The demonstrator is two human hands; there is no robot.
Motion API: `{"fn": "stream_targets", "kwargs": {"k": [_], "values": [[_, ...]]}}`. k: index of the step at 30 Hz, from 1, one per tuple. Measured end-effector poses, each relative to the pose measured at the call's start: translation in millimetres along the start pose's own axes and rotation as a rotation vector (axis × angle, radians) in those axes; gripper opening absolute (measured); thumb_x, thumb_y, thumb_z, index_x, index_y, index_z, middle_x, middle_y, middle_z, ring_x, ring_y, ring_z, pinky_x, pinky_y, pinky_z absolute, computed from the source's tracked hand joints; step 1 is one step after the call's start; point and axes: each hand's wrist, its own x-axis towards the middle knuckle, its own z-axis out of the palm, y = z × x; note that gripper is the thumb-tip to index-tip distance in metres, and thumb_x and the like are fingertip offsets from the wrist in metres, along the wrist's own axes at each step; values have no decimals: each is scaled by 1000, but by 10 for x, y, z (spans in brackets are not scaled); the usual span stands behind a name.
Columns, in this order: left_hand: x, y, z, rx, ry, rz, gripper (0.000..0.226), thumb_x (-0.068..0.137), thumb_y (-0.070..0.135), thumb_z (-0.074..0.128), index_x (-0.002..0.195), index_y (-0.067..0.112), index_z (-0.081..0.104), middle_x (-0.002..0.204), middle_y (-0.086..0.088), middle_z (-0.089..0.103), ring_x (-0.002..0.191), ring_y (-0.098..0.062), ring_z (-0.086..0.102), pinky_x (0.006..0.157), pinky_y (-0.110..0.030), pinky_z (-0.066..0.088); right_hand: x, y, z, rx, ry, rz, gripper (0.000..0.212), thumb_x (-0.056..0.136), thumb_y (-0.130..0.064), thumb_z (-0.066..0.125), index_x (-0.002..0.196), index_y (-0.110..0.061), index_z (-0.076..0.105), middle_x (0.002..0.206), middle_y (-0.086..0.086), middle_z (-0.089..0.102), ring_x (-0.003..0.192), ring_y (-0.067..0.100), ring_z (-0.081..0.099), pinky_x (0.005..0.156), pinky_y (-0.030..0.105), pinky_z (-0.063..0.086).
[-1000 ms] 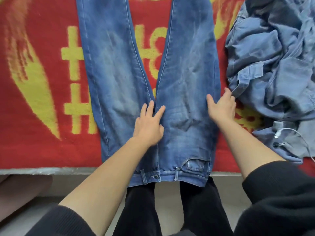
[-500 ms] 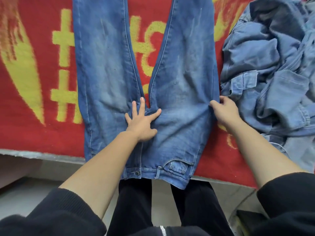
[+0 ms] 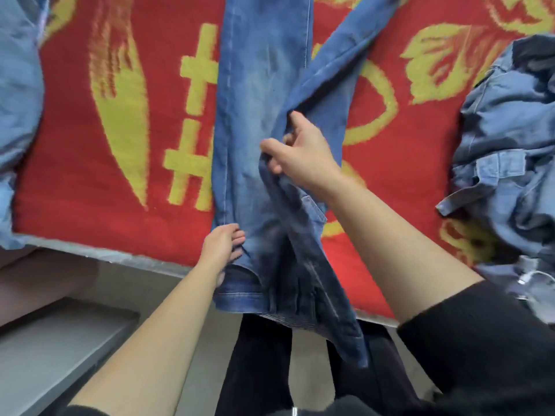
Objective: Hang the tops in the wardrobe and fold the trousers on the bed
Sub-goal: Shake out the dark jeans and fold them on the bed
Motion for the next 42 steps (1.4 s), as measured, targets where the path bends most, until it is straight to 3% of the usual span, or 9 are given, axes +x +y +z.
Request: {"fn": "stream_targets", "kwargs": {"k": [2,5,7,11,16,26,31,39,42], "values": [[87,8,-199,-117,-54,-59,32,101,41,40,95,18,61,88,-6,67,72,-14,59,64,-29,46,246,69,486,40,-152,193,49,92,-15,65,137,-9,44,107,26,68,94,32,71,82,45,59],[138,-9,-468,-142,-87,-131,64,94,65,37,113,11,66,105,-13,71,87,-27,68,69,-35,52,371,358,816,-256,-166,242,61,95,-23,59,148,-5,36,130,17,60,115,26,59,107,44,44],[97,-21,-568,-152,-150,-134,68,90,70,41,113,11,67,104,-13,73,93,-28,70,72,-35,54,284,584,786,-393,-20,188,48,95,-19,54,142,-12,48,133,9,60,118,20,59,104,25,40],[20,-157,-646,408,-86,218,26,91,27,67,108,7,65,102,1,69,91,-19,65,69,-25,41,-64,1000,523,-581,307,89,38,91,-14,53,128,-17,60,123,7,59,110,24,61,98,33,42],[59,-366,-625,467,-14,176,12,87,12,67,98,12,61,100,-9,70,97,-30,66,86,-41,51,-163,1276,355,-876,0,111,49,94,-17,54,143,-14,49,151,14,40,136,34,38,113,36,29],[275,764,-171,692,209,473,50,89,40,60,131,18,47,131,-10,47,124,-31,44,100,-42,37,485,861,218,-1073,281,-87,58,92,-15,52,149,-11,40,157,18,29,143,36,28,110,46,32],[722,1612,48,900,174,701,81,87,53,60,151,18,25,159,-14,16,146,-29,14,115,-44,21,926,791,-2,-1178,92,78,55,96,-21,46,150,-18,37,160,10,24,141,34,28,111,43,32],[1471,2684,353,1343,82,898,122,70,77,61,154,30,-15,157,-12,-31,146,-28,-25,114,-62,-4,1807,251,-369,-411,568,164,34,95,-36,50,122,-19,61,121,4,66,117,23,58,99,31,40],[1676,2708,384,1431,32,862,123,68,83,55,149,34,-24,153,-12,-39,143,-29,-32,112,-65,-8,2341,16,-611,-4,716,81,42,77,-52,55,108,-24,61,94,-7,69,99,21,68,96,46,51]]}}
